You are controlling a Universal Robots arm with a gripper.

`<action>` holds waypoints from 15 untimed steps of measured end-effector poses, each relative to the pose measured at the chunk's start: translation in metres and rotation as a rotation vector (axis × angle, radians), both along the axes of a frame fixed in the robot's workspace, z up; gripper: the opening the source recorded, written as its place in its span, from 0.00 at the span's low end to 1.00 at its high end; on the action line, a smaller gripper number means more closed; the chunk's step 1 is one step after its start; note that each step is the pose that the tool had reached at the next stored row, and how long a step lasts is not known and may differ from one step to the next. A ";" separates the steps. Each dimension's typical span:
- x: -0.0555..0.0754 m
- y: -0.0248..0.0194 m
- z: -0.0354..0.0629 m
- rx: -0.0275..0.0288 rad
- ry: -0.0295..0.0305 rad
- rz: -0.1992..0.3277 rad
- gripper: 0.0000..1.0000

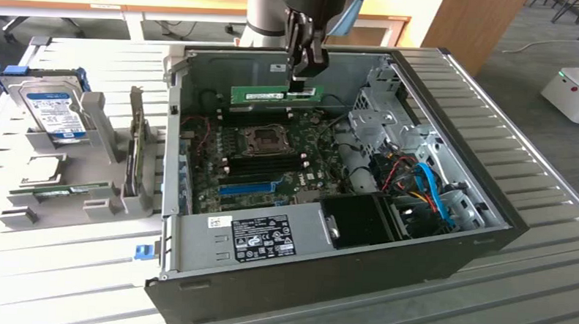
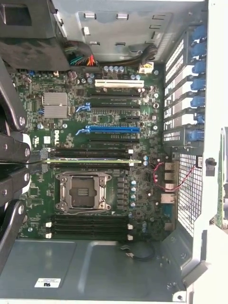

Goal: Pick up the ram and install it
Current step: 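Pick up the ram and move it above insertion slot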

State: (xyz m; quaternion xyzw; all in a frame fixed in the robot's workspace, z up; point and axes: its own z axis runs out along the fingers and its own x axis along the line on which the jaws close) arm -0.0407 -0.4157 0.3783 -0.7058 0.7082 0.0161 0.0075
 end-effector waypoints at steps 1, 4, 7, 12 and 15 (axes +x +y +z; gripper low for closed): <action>0.000 0.0000 0.0000 0.0000 0.0001 0.000 0.12; 0.000 0.0001 -0.0013 0.0003 -0.0001 0.000 0.12; 0.000 0.0000 -0.0057 0.0001 0.0000 0.000 0.12; 0.000 0.0000 -0.0082 -0.0001 0.0001 0.000 0.12; 0.000 0.0000 -0.0083 0.0000 0.0000 0.000 0.12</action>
